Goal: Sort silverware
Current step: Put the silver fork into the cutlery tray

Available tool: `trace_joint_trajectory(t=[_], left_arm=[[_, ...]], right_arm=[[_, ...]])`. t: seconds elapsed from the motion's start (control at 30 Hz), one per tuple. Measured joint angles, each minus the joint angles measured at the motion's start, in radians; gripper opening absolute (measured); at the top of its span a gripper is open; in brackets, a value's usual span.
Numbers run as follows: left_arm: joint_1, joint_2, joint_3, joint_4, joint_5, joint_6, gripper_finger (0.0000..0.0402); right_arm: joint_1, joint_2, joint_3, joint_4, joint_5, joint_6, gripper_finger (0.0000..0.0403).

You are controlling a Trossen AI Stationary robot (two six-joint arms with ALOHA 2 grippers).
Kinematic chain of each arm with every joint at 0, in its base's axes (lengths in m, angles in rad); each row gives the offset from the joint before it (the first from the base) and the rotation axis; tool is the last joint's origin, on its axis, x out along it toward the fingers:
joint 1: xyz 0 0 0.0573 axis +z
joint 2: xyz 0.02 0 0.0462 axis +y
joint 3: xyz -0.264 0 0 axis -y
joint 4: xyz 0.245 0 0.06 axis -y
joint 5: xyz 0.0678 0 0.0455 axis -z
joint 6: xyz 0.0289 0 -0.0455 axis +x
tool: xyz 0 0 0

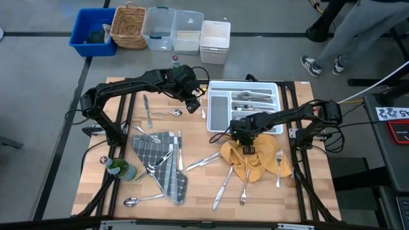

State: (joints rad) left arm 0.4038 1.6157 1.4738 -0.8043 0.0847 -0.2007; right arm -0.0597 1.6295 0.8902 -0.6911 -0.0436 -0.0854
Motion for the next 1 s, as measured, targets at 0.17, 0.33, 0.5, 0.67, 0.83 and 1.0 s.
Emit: trace_joint_trajectory(t=[0.17,0.33,0.5,0.67,0.83,1.0], left_arm=[[0.000,0.000,0.000,0.000,0.000,0.000,0.0067],[0.000,0.000,0.000,0.001,0.000,-0.001,0.0067],[0.000,0.000,0.000,0.002,0.000,-0.001,0.0067],[0.000,0.000,0.000,0.002,0.000,-0.001,0.0067],[0.000,0.000,0.000,0.001,0.000,-0.001,0.0067],[-0.010,0.000,0.000,0.001,0.019,-0.026,0.0067]], right_arm=[[0.000,0.001,0.022,-0.060,-0.046,0.002,0.0052],[0.000,0.002,0.088,-0.157,-0.054,0.002,0.0019],[0.000,0.002,0.151,-0.221,-0.054,0.001,0.0012],[0.000,0.002,0.204,-0.275,-0.054,0.001,0.0018],[0.000,0.002,0.229,-0.286,-0.054,0.001,0.0007],[0.000,0.001,0.229,-0.285,-0.056,0.034,0.0011]])
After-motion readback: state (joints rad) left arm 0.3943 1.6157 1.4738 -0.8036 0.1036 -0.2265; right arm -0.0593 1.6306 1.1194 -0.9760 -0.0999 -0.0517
